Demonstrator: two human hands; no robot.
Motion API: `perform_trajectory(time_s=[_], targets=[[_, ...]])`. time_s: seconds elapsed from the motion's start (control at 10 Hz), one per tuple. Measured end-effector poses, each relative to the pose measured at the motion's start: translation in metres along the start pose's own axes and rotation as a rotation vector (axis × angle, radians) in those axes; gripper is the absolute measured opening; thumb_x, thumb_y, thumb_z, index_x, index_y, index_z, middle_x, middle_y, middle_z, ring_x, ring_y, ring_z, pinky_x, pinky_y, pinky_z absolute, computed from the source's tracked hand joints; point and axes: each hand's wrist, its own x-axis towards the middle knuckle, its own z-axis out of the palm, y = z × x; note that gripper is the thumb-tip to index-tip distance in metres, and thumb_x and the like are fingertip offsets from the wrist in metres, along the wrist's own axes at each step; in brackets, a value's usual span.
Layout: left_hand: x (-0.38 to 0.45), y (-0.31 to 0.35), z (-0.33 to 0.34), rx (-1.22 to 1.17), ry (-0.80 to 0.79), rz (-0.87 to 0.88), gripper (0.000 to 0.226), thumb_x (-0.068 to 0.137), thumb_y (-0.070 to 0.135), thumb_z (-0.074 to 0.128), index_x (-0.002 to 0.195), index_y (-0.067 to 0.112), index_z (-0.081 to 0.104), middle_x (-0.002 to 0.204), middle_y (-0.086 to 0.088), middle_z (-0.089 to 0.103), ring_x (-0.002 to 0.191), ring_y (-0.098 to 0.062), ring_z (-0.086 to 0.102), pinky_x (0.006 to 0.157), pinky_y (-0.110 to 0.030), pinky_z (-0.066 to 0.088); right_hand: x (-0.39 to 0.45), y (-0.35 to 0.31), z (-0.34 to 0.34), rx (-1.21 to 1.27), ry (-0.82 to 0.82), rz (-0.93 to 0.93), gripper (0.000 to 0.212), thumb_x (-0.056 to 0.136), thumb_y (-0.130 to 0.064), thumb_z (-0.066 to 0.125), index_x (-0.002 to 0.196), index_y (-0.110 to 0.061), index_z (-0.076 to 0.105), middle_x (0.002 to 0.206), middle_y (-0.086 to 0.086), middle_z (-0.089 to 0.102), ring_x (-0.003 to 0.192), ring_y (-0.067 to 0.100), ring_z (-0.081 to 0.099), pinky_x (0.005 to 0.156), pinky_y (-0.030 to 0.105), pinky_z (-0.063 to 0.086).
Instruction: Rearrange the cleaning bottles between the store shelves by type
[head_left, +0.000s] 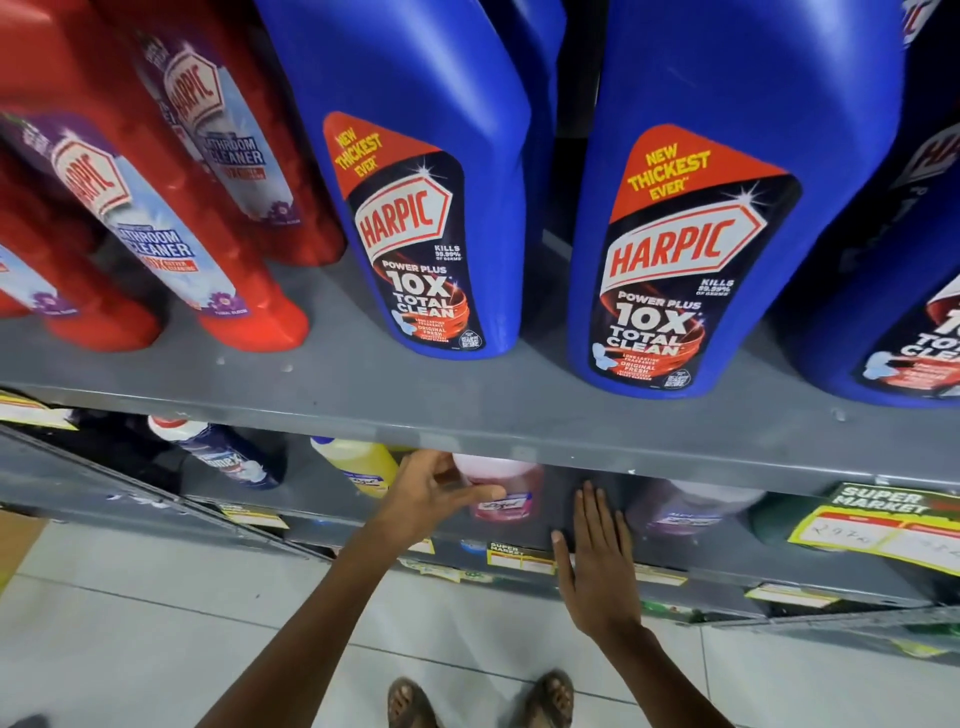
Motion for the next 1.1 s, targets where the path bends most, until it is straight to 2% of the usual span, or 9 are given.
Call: perform_trajectory(time_s=[0.1, 0.2, 0.3, 0.4, 0.6, 0.8, 0.9, 1.0, 1.1], targets=[[-0.001, 0.007, 0.000, -0.036, -0.075, 0.003, 0.054, 0.054, 0.040, 0.104, 0.100, 0.018, 0.087, 0.104, 0.000, 0.090, 0.101, -0.016, 0.085, 0.092, -0.029, 0.067, -0.001, -0.001, 0.000, -0.003, -0.011, 0.006, 0.068, 0.109, -0.044, 0.027, 0.164, -0.005, 0.038, 0.174, 0.014, 0.036, 0.163, 0.031, 0.036, 0.133, 0.047, 0.024], [0.000, 0.007, -0.001, -0.060, -0.097, -0.003, 0.057, 0.051, 0.042, 0.103, 0.102, 0.021, 0.086, 0.103, 0.003, 0.089, 0.102, -0.014, 0.085, 0.095, -0.029, 0.067, -0.001, -0.002, 0.000, 0.005, -0.015, 0.006, 0.068, 0.109, -0.044, 0.028, 0.164, -0.005, 0.039, 0.174, 0.014, 0.037, 0.162, 0.031, 0.036, 0.133, 0.048, 0.026], [0.003, 0.002, -0.004, -0.095, -0.123, -0.006, 0.045, 0.059, 0.027, 0.103, 0.102, 0.021, 0.087, 0.104, 0.003, 0.089, 0.102, -0.012, 0.085, 0.097, -0.029, 0.067, -0.002, -0.003, -0.003, 0.009, -0.025, 0.006, 0.067, 0.109, -0.043, 0.031, 0.162, -0.004, 0.042, 0.172, 0.015, 0.041, 0.161, 0.033, 0.039, 0.132, 0.050, 0.029], [0.004, 0.000, -0.004, -0.106, -0.136, -0.006, 0.046, 0.060, 0.028, 0.103, 0.103, 0.022, 0.088, 0.105, 0.002, 0.089, 0.103, -0.013, 0.085, 0.093, -0.024, 0.067, -0.002, -0.004, -0.003, 0.002, -0.026, 0.012, 0.068, 0.108, -0.044, 0.030, 0.162, -0.004, 0.042, 0.171, 0.015, 0.041, 0.161, 0.033, 0.039, 0.132, 0.050, 0.029], [0.007, 0.002, -0.005, -0.122, -0.186, 0.002, 0.057, 0.053, 0.046, 0.105, 0.104, 0.026, 0.089, 0.106, 0.002, 0.089, 0.102, -0.012, 0.085, 0.088, -0.019, 0.065, -0.002, -0.006, -0.001, -0.002, -0.003, 0.009, 0.069, 0.108, -0.044, 0.028, 0.162, -0.003, 0.042, 0.171, 0.016, 0.041, 0.160, 0.034, 0.039, 0.131, 0.051, 0.029], [0.004, -0.004, -0.001, -0.144, -0.141, 0.028, 0.071, 0.055, 0.045, 0.105, 0.116, 0.018, 0.081, 0.113, 0.000, 0.088, 0.108, -0.017, 0.084, 0.096, -0.026, 0.066, -0.001, -0.005, -0.002, -0.023, -0.056, 0.016, 0.076, 0.107, -0.051, 0.015, 0.167, -0.006, 0.030, 0.178, 0.013, 0.027, 0.166, 0.031, 0.025, 0.137, 0.048, 0.018], [0.002, -0.015, 0.002, -0.111, -0.087, 0.059, 0.067, 0.066, 0.032, 0.103, 0.125, 0.018, 0.074, 0.120, 0.003, 0.086, 0.115, -0.014, 0.081, 0.100, -0.028, 0.065, 0.002, -0.004, -0.004, 0.013, -0.051, 0.012, 0.075, 0.108, -0.051, 0.021, 0.166, -0.005, 0.033, 0.177, 0.015, 0.029, 0.166, 0.032, 0.028, 0.136, 0.048, 0.019], [-0.005, -0.024, 0.003, -0.059, -0.038, 0.032, 0.067, 0.073, 0.020, 0.101, 0.132, 0.018, 0.069, 0.127, 0.001, 0.083, 0.123, -0.018, 0.077, 0.109, -0.037, 0.062, 0.003, -0.003, -0.009, 0.038, -0.067, 0.000, 0.067, 0.111, -0.043, 0.040, 0.164, -0.003, 0.036, 0.176, 0.016, 0.031, 0.165, 0.034, 0.030, 0.136, 0.049, 0.021], [-0.026, -0.040, 0.003, -0.017, 0.069, -0.022, 0.067, 0.074, 0.023, 0.100, 0.132, 0.021, 0.067, 0.133, 0.001, 0.077, 0.129, -0.022, 0.071, 0.099, -0.026, 0.060, -0.002, -0.013, -0.020, 0.169, -0.108, 0.056, 0.068, 0.109, -0.032, 0.059, 0.166, -0.006, 0.033, 0.177, 0.011, 0.030, 0.166, 0.029, 0.028, 0.137, 0.045, 0.024]])
